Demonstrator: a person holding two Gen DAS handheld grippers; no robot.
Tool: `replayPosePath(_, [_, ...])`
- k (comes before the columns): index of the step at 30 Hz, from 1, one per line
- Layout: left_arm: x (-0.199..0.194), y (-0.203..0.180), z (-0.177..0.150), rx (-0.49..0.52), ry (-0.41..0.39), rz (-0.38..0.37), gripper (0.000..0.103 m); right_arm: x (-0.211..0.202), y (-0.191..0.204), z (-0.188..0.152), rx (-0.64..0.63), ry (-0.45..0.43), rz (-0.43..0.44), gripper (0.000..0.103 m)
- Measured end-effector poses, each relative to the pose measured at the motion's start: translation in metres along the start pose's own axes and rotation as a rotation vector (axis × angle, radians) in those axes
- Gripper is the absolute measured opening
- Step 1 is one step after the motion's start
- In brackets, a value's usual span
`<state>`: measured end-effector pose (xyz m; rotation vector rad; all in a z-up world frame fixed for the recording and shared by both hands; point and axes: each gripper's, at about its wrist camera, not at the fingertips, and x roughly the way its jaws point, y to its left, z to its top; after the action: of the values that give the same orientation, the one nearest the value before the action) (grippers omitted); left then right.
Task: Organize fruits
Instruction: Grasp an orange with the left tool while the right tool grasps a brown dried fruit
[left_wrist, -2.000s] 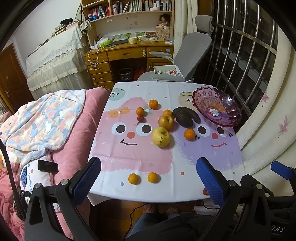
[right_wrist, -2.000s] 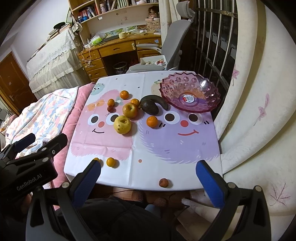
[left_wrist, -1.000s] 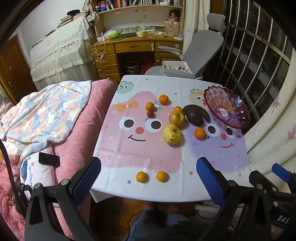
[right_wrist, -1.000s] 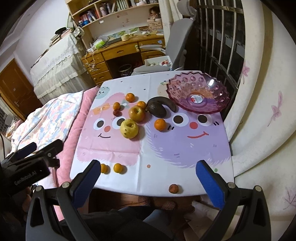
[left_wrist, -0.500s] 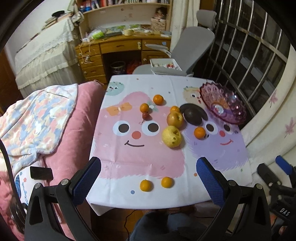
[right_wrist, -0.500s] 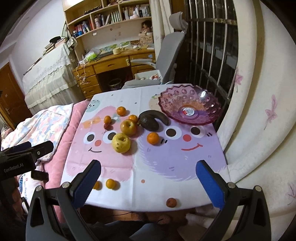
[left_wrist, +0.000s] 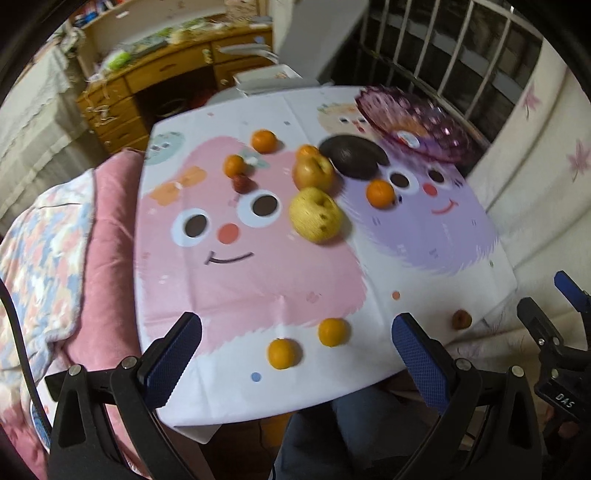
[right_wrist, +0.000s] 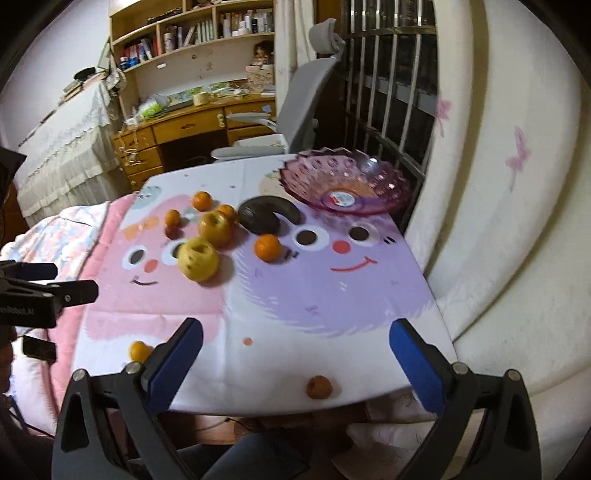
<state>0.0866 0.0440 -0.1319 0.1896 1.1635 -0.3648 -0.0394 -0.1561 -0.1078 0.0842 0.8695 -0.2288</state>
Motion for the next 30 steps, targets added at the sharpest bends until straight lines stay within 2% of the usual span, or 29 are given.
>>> replayPosePath(4, [0.033,-0.004,-0.003,0.032,0.057,-0.035,0.102,0.020,-0.002,-0.025,-0.015,0.017,-0.037,0.095])
replayPosePath(11, [0.083,-0.015,-0.010,0.107,0.136,-0.061,0.095,0.064,-0.006,-0.060,-0.003,0.139,-0.069,0.075])
replayPosePath(16, [0.108,-0.026,-0.012,0.155,0.199,-0.098,0.086,0.088,-0.010,-0.076,0.031,0.193,-0.068,0.064])
replayPosePath(19, [0.121,-0.031,-0.011,0.173,0.230,-0.113,0.085,0.102,-0.011,-0.083,0.062,0.224,-0.079,0.057])
replayPosePath(24, [0.138,-0.037,-0.010,0.198,0.269,-0.115,0.070,0.112,-0.013,-0.086,0.089,0.248,-0.086,0.051])
replayPosePath(26, [0.144,-0.038,-0.010,0.201,0.285,-0.123,0.058,0.115,-0.014,-0.086,0.102,0.254,-0.090,0.048])
replayPosePath(30, [0.153,-0.039,-0.010,0.197,0.309,-0.130,0.057,0.119,-0.017,-0.086,0.122,0.269,-0.100,0.042])
